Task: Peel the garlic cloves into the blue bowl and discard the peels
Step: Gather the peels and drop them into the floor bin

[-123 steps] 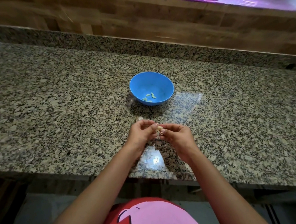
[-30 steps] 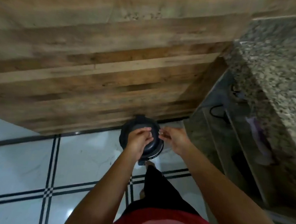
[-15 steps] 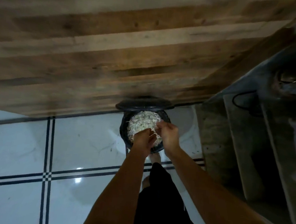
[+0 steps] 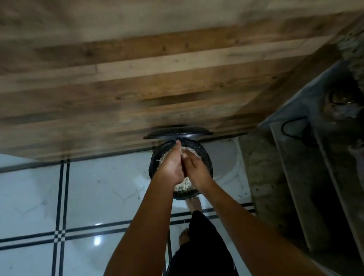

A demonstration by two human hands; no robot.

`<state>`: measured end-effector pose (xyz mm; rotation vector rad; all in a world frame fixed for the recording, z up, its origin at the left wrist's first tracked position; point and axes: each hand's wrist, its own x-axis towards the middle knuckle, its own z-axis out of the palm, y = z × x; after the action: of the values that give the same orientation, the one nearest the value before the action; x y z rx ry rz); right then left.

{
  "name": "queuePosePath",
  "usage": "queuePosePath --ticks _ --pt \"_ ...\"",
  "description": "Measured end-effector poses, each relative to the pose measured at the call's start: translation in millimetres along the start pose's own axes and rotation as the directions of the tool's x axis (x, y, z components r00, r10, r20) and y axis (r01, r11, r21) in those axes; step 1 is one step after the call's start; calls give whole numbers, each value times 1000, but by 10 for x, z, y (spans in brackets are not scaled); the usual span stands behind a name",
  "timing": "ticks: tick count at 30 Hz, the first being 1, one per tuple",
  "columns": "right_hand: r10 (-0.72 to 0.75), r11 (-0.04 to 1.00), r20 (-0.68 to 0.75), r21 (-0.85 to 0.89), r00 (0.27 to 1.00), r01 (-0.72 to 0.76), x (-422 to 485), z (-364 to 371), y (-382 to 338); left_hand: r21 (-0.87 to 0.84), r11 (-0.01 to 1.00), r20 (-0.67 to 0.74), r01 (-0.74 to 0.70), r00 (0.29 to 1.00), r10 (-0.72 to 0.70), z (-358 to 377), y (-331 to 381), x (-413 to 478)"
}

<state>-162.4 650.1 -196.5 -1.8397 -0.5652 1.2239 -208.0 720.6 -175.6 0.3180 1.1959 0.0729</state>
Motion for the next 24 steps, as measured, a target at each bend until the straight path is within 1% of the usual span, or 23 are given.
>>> queuePosePath --ticks 2,4,5,7,8,10,12,14,16,18,21,24 --pt "6 999 -177 46 984 2 -176 -228 -173 113 986 10 -126 992 126 130 17 -248" --pt "5 980 -334 187 943 61 -448 -502 -351 259 938 21 -233 972 235 317 2 -513" --pt "24 948 -386 302 922 102 -610 -647 -433 321 908 41 -269 962 270 445 -31 -646" --pt "96 831 -448 528 889 177 -961 -962 -575 399 858 119 -324 946 303 774 -161 -896" --pt "128 775 -482 594 867 216 -1158 -1138 -625 420 837 171 -350 937 305 974 -264 -1029" --pt "168 673 -575 660 801 333 -1552 -1495 -680 433 814 267 -387 918 294 1405 -512 -1281" --pt "218 592 -677 664 703 456 -2014 -1867 -674 438 802 360 -407 896 258 1838 -842 -1509" --pt "248 528 -754 632 608 567 -2493 -2227 -631 466 770 476 -436 857 196 2252 -1220 -1730" --pt "274 466 -808 586 522 663 -2959 -2548 -535 482 741 578 -467 805 132 2637 -1629 -1939" --pt "317 416 -850 524 421 743 -3459 -2829 -369 500 714 645 -490 761 70 2968 -2099 -2184" --pt "359 377 -885 427 295 822 -4185 -3153 -75 536 682 713 -498 699 -49 3306 -2840 -2499" --pt "384 401 -906 337 178 851 -4871 -3390 284 589 606 750 -534 640 -165 3540 -3614 -2762"
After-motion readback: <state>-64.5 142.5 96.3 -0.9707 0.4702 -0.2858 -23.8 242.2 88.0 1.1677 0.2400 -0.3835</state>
